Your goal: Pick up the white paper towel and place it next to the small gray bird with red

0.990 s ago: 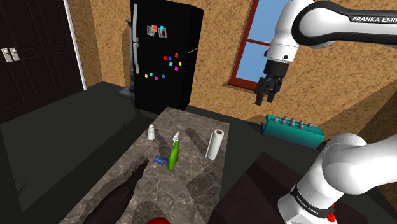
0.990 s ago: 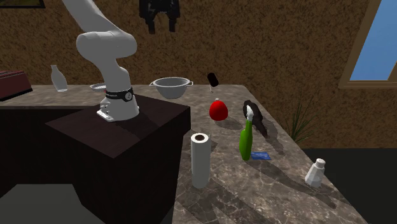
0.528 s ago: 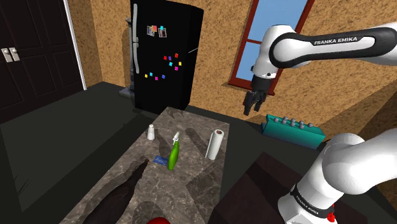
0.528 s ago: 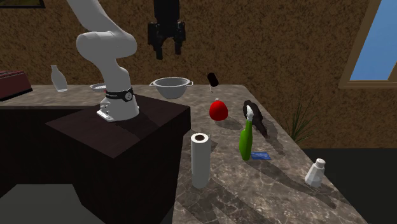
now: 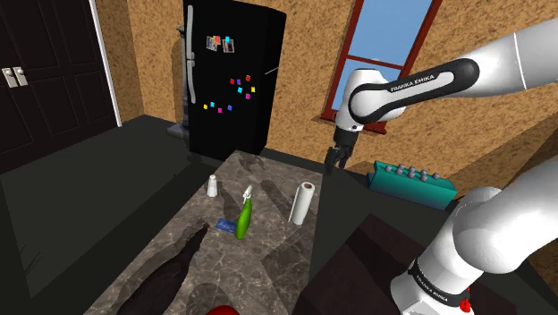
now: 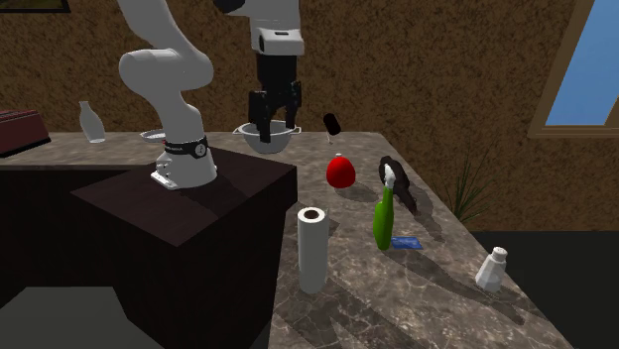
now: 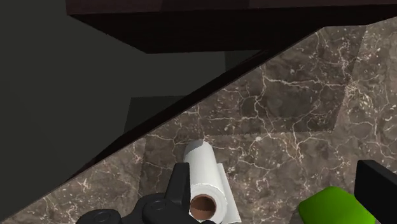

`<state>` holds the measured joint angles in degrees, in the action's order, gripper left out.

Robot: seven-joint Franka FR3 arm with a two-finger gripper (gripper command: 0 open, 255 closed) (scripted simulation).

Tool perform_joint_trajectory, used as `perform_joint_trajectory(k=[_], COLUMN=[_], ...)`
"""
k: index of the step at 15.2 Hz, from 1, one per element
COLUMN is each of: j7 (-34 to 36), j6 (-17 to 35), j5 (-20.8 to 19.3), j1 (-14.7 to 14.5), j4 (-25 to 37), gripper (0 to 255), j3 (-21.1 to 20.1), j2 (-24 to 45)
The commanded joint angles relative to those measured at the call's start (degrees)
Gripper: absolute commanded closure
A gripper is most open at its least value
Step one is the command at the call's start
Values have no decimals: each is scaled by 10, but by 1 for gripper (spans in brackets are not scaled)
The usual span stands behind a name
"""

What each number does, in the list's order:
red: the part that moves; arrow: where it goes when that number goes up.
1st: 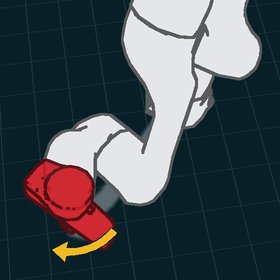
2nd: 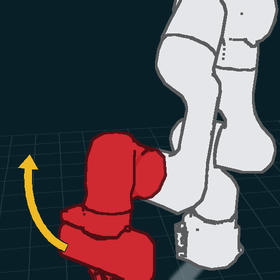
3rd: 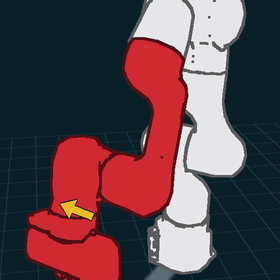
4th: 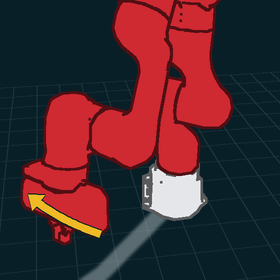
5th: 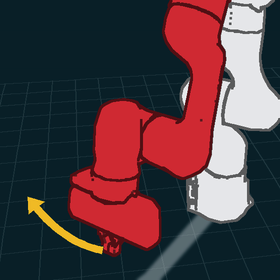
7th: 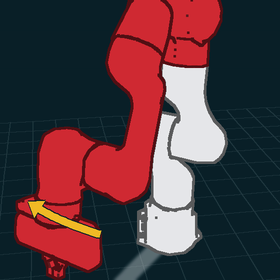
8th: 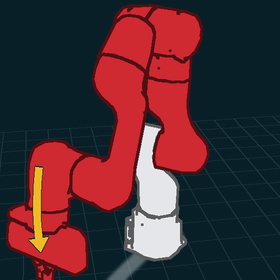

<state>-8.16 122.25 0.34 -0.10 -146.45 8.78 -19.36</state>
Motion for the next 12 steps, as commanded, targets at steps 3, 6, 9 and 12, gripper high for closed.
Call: perform_joint_trajectory(k=[3,6,9,12], j7=[-41,-73,-108,-143], j6=[77,129,175,212], j5=[8,23,44,67], j1=[-3,-6,-5,0], j4=[14,34,62,97], gripper=[0,0,0,0], j3=[14,21,23,19], j2=[88,160,232,305])
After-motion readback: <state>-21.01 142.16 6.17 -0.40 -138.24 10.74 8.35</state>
